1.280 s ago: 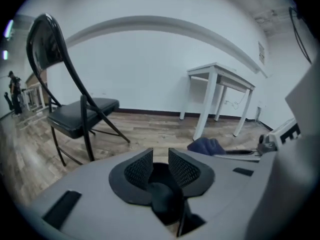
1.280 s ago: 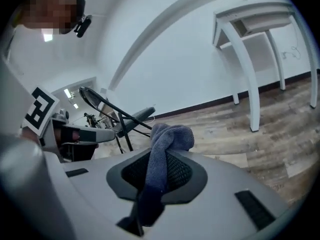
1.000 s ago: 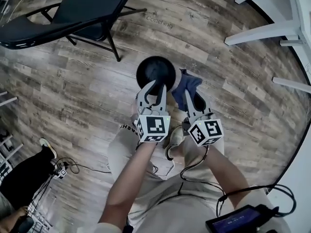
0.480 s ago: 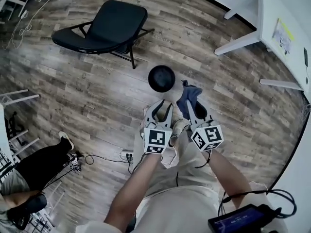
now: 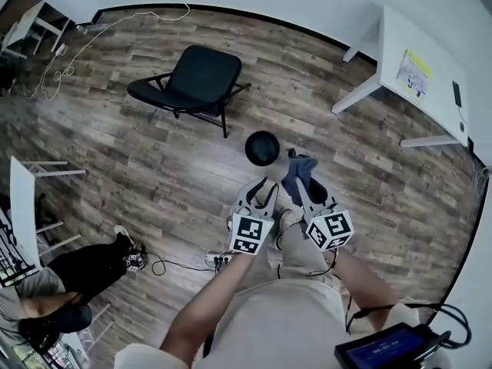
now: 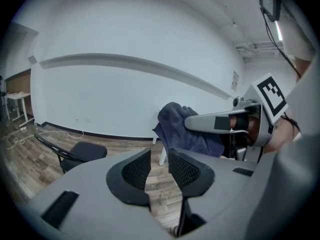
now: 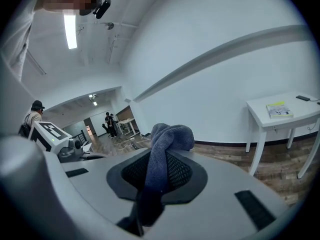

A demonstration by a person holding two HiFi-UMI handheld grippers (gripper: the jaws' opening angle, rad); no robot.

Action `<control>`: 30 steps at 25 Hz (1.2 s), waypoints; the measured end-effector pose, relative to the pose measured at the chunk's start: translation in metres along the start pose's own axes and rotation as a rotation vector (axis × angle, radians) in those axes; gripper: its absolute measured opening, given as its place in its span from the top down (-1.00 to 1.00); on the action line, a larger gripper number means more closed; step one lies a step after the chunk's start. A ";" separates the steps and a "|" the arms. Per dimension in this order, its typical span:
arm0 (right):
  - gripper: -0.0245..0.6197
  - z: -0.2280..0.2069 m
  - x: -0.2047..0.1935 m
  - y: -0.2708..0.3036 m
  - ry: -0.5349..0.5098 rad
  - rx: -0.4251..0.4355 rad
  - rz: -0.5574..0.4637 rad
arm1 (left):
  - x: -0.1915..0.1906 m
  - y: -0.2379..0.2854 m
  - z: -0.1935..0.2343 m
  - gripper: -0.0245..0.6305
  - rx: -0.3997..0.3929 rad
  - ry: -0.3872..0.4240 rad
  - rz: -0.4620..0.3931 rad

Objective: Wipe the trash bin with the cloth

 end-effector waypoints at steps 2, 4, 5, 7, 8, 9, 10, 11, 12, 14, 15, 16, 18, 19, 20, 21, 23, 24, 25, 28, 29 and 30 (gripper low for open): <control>0.71 0.007 0.014 -0.013 -0.009 0.010 -0.029 | 0.012 -0.015 -0.006 0.60 0.001 0.019 -0.020; 0.71 0.011 0.027 -0.033 -0.013 0.015 -0.057 | 0.020 -0.030 -0.017 0.60 0.011 0.030 -0.033; 0.71 0.012 0.031 -0.046 -0.012 0.018 -0.069 | 0.023 -0.038 -0.025 0.60 0.018 0.032 -0.036; 0.71 0.013 0.035 -0.072 -0.010 0.027 -0.085 | 0.024 -0.052 -0.042 0.60 0.033 0.031 -0.038; 0.71 0.013 0.036 -0.084 -0.009 0.034 -0.091 | 0.023 -0.058 -0.051 0.60 0.042 0.029 -0.039; 0.71 0.014 0.036 -0.096 -0.008 0.041 -0.098 | 0.022 -0.063 -0.060 0.60 0.052 0.027 -0.043; 0.71 0.014 0.036 -0.108 -0.008 0.048 -0.104 | 0.021 -0.069 -0.070 0.60 0.062 0.024 -0.047; 0.71 0.015 0.035 -0.120 -0.006 0.055 -0.111 | 0.020 -0.074 -0.080 0.60 0.070 0.018 -0.054; 0.71 0.016 0.035 -0.132 -0.006 0.062 -0.117 | 0.019 -0.079 -0.090 0.60 0.078 0.011 -0.062; 0.71 0.018 0.035 -0.154 -0.011 0.085 -0.127 | 0.018 -0.089 -0.110 0.60 0.090 -0.002 -0.082; 0.71 0.019 0.035 -0.166 -0.016 0.099 -0.131 | 0.017 -0.094 -0.121 0.60 0.095 -0.004 -0.089; 0.71 0.020 0.033 -0.178 -0.020 0.111 -0.135 | 0.016 -0.098 -0.131 0.60 0.097 -0.002 -0.094; 0.71 0.019 0.031 -0.201 -0.025 0.128 -0.140 | 0.013 -0.107 -0.153 0.60 0.099 0.004 -0.103; 0.71 0.018 0.029 -0.212 -0.025 0.133 -0.142 | 0.013 -0.111 -0.163 0.60 0.099 0.006 -0.109; 0.71 0.017 0.028 -0.222 -0.024 0.137 -0.143 | 0.012 -0.115 -0.173 0.60 0.098 0.008 -0.115; 0.71 0.016 0.027 -0.232 -0.022 0.142 -0.145 | 0.011 -0.121 -0.183 0.60 0.098 0.010 -0.120; 0.71 0.015 0.028 -0.251 -0.020 0.151 -0.153 | 0.010 -0.132 -0.200 0.60 0.097 0.014 -0.128; 0.71 0.015 0.030 -0.260 -0.022 0.157 -0.160 | 0.010 -0.137 -0.207 0.60 0.098 0.016 -0.130; 0.71 0.016 0.032 -0.268 -0.027 0.163 -0.166 | 0.009 -0.143 -0.213 0.60 0.099 0.016 -0.132; 0.71 0.021 0.038 -0.291 -0.044 0.180 -0.187 | 0.009 -0.162 -0.228 0.60 0.103 0.014 -0.140; 0.71 0.023 0.039 -0.297 -0.046 0.186 -0.194 | 0.008 -0.168 -0.232 0.60 0.105 0.015 -0.142; 0.71 0.023 0.040 -0.303 -0.045 0.190 -0.200 | 0.008 -0.174 -0.236 0.60 0.108 0.016 -0.144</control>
Point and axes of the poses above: the fingertips, and each gripper's own axes: y forward along the fingers, z to its left, x out of its top, the point moved 7 cm from there along -y, backward along the fingers, and after that the axes turned 7 degrees about -x, right-handed, at the moved point
